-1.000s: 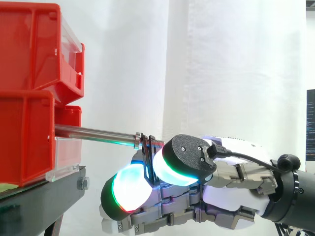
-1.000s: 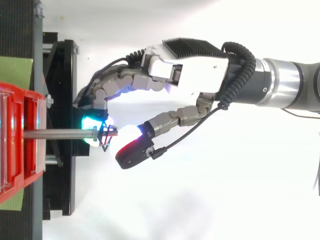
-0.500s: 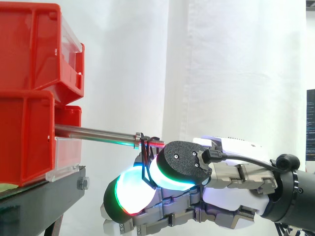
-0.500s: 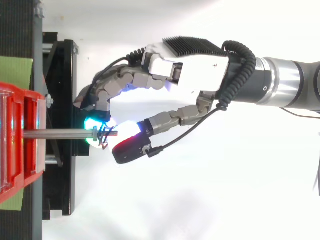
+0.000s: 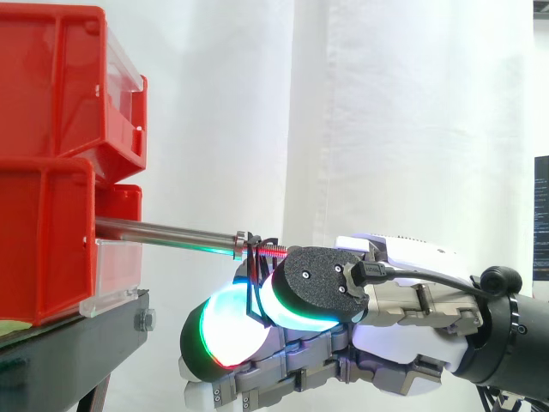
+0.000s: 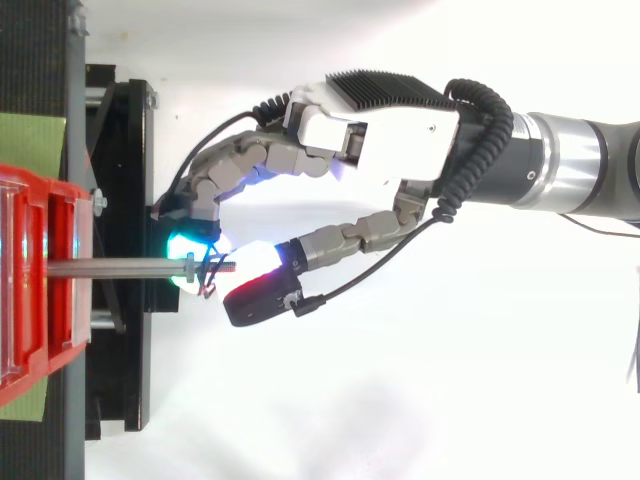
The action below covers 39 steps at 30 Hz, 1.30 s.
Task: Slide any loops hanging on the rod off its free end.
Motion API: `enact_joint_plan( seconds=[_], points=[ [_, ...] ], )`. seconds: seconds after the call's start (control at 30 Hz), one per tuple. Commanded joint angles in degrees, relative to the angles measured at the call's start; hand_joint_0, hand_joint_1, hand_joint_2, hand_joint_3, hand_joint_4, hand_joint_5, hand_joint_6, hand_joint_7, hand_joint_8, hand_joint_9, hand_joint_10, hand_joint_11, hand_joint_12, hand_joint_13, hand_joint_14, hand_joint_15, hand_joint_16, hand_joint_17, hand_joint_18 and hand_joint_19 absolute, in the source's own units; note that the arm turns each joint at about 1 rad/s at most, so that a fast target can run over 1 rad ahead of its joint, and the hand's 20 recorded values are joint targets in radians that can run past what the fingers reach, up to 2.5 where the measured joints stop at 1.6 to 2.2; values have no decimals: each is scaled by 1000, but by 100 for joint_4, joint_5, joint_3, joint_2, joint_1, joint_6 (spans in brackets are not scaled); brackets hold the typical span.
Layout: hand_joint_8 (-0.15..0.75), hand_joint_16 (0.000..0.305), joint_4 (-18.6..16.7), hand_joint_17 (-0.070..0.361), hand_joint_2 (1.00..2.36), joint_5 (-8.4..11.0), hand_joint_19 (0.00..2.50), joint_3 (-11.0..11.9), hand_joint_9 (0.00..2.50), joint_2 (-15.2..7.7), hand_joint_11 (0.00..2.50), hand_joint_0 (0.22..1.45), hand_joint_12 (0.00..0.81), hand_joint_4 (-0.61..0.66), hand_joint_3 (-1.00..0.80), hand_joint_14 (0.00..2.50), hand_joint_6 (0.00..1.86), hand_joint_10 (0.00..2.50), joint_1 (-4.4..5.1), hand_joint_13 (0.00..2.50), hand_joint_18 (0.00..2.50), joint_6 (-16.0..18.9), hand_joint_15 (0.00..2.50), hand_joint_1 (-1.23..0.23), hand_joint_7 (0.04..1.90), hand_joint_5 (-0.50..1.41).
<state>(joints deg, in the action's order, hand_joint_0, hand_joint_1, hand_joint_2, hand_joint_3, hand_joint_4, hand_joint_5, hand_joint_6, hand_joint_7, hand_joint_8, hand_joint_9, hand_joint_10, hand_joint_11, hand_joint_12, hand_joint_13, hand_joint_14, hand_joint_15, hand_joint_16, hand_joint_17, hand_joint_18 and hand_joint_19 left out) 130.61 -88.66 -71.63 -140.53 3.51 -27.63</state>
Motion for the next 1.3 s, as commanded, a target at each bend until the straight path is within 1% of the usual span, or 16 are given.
enact_joint_plan(
  seconds=[0.0, 0.1, 0.13, 0.2, 0.43, 0.7, 0.9, 1.03, 1.2, 1.27],
  points=[
    [345, 51, -9, 115, 1002, -11, 75, 0, 728, 0, 28, 623, 385, -40, 38, 0, 933, 0, 0, 685, 682, 12, 17, -740, 859, -146],
    [347, 51, -9, 116, 1000, -11, 79, 0, 748, 0, 45, 627, 386, -81, 52, 0, 935, 0, 0, 701, 691, 12, 22, -750, 884, -142],
    [344, 51, -9, 115, 1000, -11, 80, 0, 758, 8, 36, 634, 383, -109, 57, 1, 934, 0, 0, 700, 695, 20, 23, -761, 928, -138],
    [341, 51, -9, 114, 1000, -11, 85, 0, 766, 0, 39, 639, 381, -123, 65, 0, 935, 0, 0, 703, 695, 38, 22, -769, 963, -137],
    [344, 51, 8, 114, 1001, -19, 96, 0, 770, 8, 46, 640, 381, -73, 41, 0, 937, 0, 0, 698, 693, 108, 29, -766, 957, -136],
    [345, 50, 17, 114, 1010, -19, 110, 0, 773, 8, 57, 639, 383, -62, 26, 0, 937, 1, 0, 684, 670, 223, 35, -757, 955, -136],
    [347, 51, 43, 115, 1047, -28, 103, 0, 770, 8, 49, 629, 385, -51, 10, 0, 937, 1, 0, 681, 664, 249, 36, -750, 944, -136],
    [350, 52, 237, 116, 1058, -142, 100, 0, 767, 26, 54, 623, 387, -47, 7, 0, 937, 0, 0, 679, 665, 231, 35, -749, 942, -136],
    [350, 52, 316, 116, 1063, -239, 101, 0, 768, 43, 48, 620, 387, -43, 5, 0, 936, 0, 18, 680, 665, 223, 34, -750, 942, -135],
    [351, 52, 465, 117, 1065, -371, 100, 0, 769, 79, 48, 618, 389, -32, 3, 0, 936, 0, 0, 680, 666, 205, 33, -750, 934, -136]
  ],
)
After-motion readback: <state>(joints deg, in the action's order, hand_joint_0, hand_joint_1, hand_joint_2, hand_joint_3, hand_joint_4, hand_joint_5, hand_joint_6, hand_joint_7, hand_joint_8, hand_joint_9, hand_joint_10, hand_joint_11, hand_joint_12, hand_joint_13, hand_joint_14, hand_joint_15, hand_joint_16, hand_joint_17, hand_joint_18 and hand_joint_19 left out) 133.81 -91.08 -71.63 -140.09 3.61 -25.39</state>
